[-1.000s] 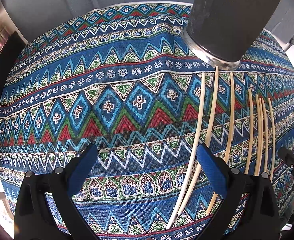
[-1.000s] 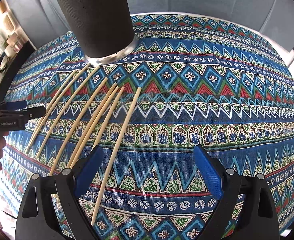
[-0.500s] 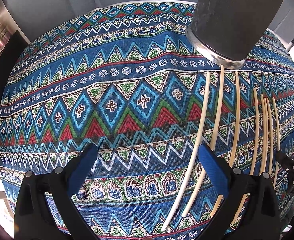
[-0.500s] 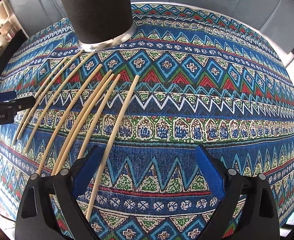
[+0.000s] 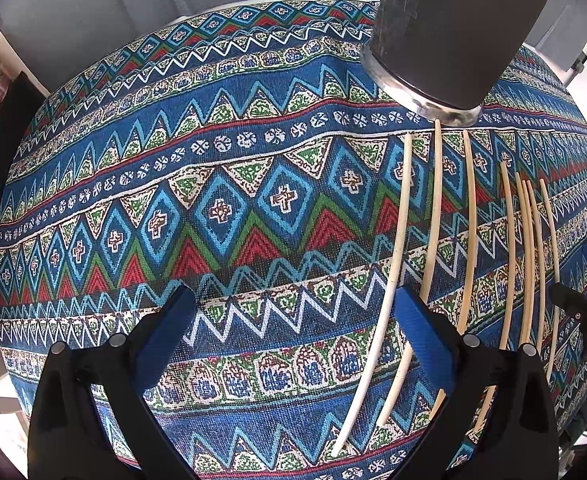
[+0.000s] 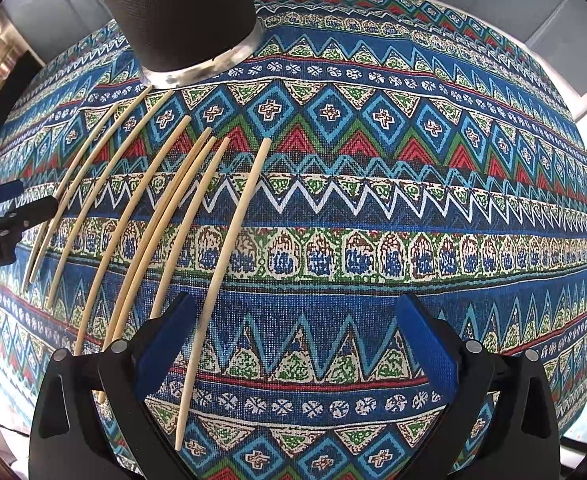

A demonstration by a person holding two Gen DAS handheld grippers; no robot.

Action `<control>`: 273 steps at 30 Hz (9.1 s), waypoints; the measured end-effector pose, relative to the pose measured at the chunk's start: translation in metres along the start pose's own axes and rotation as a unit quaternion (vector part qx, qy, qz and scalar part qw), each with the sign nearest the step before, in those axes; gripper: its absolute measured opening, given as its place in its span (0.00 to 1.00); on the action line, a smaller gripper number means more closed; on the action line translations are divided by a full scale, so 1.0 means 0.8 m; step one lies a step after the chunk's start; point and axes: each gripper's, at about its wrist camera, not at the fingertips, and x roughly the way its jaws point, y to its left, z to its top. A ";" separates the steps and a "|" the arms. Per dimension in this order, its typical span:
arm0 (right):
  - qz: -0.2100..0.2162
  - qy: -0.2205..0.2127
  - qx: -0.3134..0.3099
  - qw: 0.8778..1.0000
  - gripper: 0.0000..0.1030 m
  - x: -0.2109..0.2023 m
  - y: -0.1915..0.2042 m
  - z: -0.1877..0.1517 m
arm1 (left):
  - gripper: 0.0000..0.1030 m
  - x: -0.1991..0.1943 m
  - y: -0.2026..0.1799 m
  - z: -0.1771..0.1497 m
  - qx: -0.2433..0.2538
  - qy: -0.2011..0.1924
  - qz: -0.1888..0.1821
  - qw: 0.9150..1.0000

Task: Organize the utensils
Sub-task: 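Lower the right gripper to the sticks and grasp another stick, then lift the stick with the right gripper and move it over the holder, then lower the held sticks into the black holder and open both grippers, then move both grippers down to the loose wooden sticks on the cloth, then close the right gripper on one stick while the left gripper grasps another stick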

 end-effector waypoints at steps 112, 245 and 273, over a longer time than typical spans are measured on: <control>0.370 -0.418 0.040 0.829 0.05 -0.146 -0.045 0.245 | 0.04 -0.188 -0.023 0.176 -0.064 -0.440 -0.240 0.863; 0.015 -0.045 -0.029 0.998 0.91 0.006 0.046 0.007 | 0.96 0.019 -0.045 0.006 0.027 -0.026 -0.010 0.999; 0.063 -0.012 0.061 0.996 0.05 -0.014 -0.092 0.003 | 0.05 -0.008 0.044 -0.023 0.017 0.032 -0.064 0.997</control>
